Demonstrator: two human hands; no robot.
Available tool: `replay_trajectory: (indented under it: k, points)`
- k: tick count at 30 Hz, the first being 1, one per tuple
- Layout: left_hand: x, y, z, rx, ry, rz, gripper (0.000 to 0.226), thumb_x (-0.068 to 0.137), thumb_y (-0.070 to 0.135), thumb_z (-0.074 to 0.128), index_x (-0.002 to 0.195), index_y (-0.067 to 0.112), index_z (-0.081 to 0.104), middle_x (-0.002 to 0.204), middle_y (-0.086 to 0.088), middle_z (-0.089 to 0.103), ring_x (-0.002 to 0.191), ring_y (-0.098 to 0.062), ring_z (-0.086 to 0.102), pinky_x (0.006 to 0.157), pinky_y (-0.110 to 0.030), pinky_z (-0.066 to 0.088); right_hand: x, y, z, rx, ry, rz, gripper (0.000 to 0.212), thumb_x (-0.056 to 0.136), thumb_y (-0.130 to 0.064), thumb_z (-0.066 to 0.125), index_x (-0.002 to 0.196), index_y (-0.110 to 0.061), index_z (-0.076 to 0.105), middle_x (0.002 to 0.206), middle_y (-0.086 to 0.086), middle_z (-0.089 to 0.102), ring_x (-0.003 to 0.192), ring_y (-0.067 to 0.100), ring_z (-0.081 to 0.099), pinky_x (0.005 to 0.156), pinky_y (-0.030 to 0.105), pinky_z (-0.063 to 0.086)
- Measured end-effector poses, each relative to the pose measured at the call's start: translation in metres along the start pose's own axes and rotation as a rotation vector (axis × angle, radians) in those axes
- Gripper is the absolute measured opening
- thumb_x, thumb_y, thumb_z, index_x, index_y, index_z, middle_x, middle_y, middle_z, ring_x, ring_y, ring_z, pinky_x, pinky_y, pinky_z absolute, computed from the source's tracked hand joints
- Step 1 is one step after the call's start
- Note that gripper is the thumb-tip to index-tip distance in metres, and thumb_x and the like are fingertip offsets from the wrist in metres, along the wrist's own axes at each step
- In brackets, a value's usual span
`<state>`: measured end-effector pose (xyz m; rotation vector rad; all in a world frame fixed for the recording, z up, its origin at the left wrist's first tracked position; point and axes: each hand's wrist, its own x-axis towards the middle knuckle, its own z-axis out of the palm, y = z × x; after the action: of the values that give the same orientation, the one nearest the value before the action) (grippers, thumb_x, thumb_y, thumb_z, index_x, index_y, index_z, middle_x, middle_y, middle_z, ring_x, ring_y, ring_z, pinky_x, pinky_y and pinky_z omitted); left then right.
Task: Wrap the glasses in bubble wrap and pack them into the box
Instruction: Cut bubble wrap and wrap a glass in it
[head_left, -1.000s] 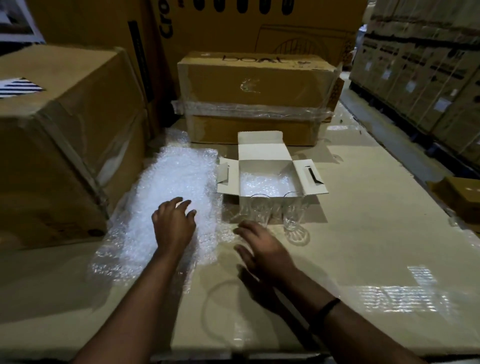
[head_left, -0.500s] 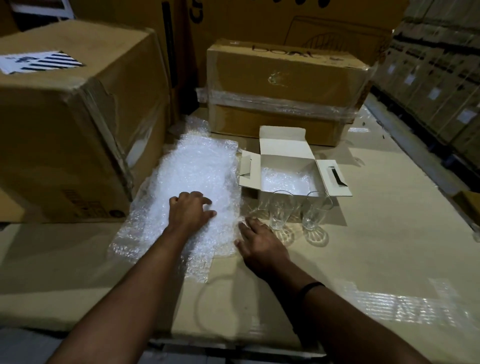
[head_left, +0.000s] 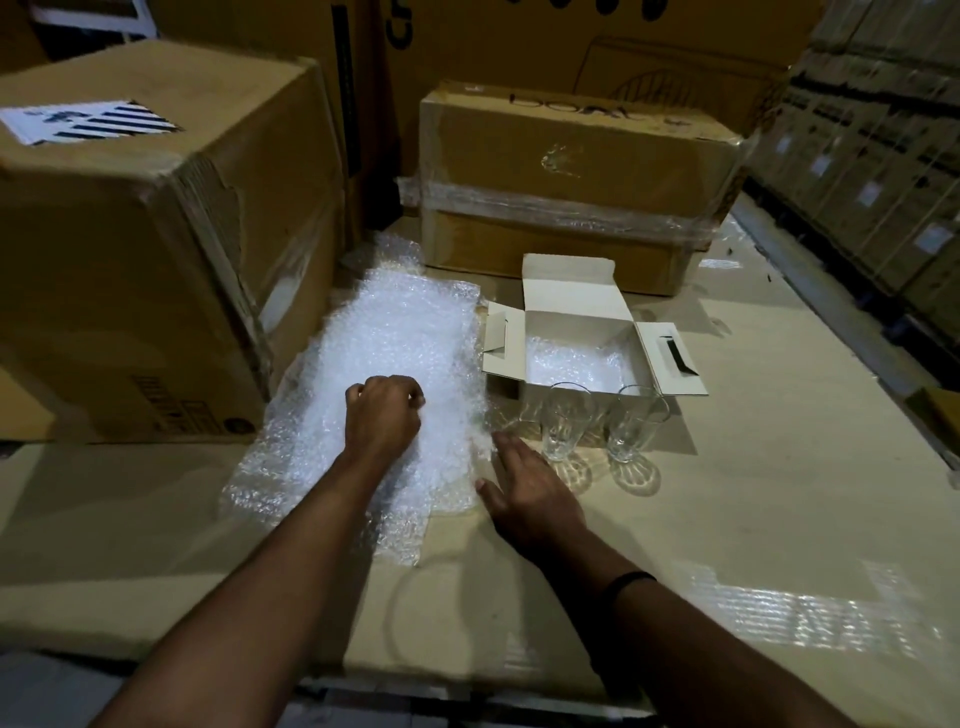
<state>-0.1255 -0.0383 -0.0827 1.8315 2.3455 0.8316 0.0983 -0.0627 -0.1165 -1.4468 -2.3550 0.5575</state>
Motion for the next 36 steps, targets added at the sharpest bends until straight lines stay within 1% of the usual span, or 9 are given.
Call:
replay_trajectory:
  k: [4,12,15,18,20,24,30,34,36]
  points:
    - [-0.009,0.002,-0.011,-0.214,0.193,-0.015,0.004,0.089,0.013,0.066,0.089,0.014,0.07,0.095,-0.001,0.072,0.098,-0.028,0.06,0.089,-0.039,0.035,-0.001,-0.002,-0.002,0.067,0.017,0.038,0.069,0.094,-0.049,0.047,0.152,-0.024,0.022,0.157,-0.002,0.03,0.143,0.015,0.027,0.115,0.029,0.023]
    - [-0.036,0.009,-0.026,-0.437,0.171,0.021,0.007,0.093,0.018,0.065,0.089,0.013,0.068,0.087,0.002,0.072,0.087,-0.018,0.067,0.085,-0.038,0.05,0.017,-0.033,-0.026,0.593,0.087,0.095,0.068,0.088,-0.055,0.058,0.147,-0.027,0.036,0.132,-0.01,0.053,0.113,0.006,0.054,0.091,0.02,0.041]
    - [-0.04,0.001,-0.02,-0.3,0.041,0.043,0.015,0.092,0.027,0.066,0.104,0.019,0.07,0.106,0.001,0.072,0.105,-0.021,0.064,0.098,-0.044,0.044,0.041,-0.041,-0.019,0.636,0.099,0.181,0.044,0.087,-0.04,0.068,0.126,-0.023,0.059,0.112,-0.004,0.07,0.098,0.014,0.067,0.082,0.029,0.053]
    - [-0.045,-0.018,-0.018,0.016,-0.067,0.012,0.048,0.09,0.044,0.064,0.134,0.027,0.055,0.144,-0.001,0.051,0.138,-0.026,0.038,0.11,-0.044,0.023,0.048,-0.038,-0.017,0.475,0.065,0.287,0.021,0.082,-0.032,0.07,0.097,-0.017,0.067,0.093,0.001,0.071,0.089,0.023,0.067,0.068,0.027,0.047]
    - [-0.046,-0.031,-0.02,0.205,-0.189,-0.085,0.065,0.09,0.057,0.055,0.147,0.03,0.038,0.157,-0.002,0.032,0.147,-0.025,0.019,0.114,-0.046,0.013,0.045,-0.035,-0.018,0.245,0.042,0.296,0.029,0.077,-0.034,0.072,0.1,-0.02,0.06,0.101,0.004,0.066,0.095,0.028,0.063,0.076,0.032,0.049]
    - [-0.043,-0.043,-0.019,0.133,-0.139,-0.192,0.068,0.093,0.058,0.049,0.15,0.024,0.033,0.159,-0.013,0.024,0.146,-0.031,0.021,0.115,-0.044,0.019,0.035,-0.039,-0.008,0.008,0.122,0.066,0.076,0.084,-0.029,0.067,0.148,-0.024,0.026,0.144,0.015,0.04,0.126,0.034,0.044,0.102,0.042,0.042]
    - [-0.021,-0.039,-0.032,-0.161,0.036,-0.393,0.069,0.086,0.023,0.073,0.146,0.014,0.041,0.132,-0.021,0.059,0.124,-0.038,0.052,0.105,-0.047,0.04,0.032,-0.031,0.018,-0.163,-0.032,0.01,0.048,0.096,-0.046,0.041,0.14,-0.027,0.047,0.152,0.011,0.036,0.136,0.029,0.036,0.111,0.037,0.026]
    - [0.002,-0.049,-0.027,-0.436,0.006,-0.572,0.1,0.074,0.001,0.081,0.153,0.016,0.023,0.142,-0.02,0.049,0.121,-0.037,0.054,0.1,-0.052,0.046,0.031,-0.028,0.023,-0.163,0.005,-0.001,0.051,0.094,-0.049,0.038,0.139,-0.029,0.05,0.153,0.009,0.037,0.136,0.028,0.037,0.112,0.037,0.025]
    - [0.009,-0.049,-0.029,-0.63,0.01,-0.66,0.099,0.077,-0.008,0.075,0.154,0.014,0.017,0.144,-0.018,0.045,0.12,-0.038,0.054,0.099,-0.049,0.047,0.031,-0.029,0.023,-0.143,0.004,0.002,0.048,0.096,-0.046,0.04,0.14,-0.029,0.049,0.155,0.009,0.033,0.139,0.027,0.034,0.114,0.035,0.023]
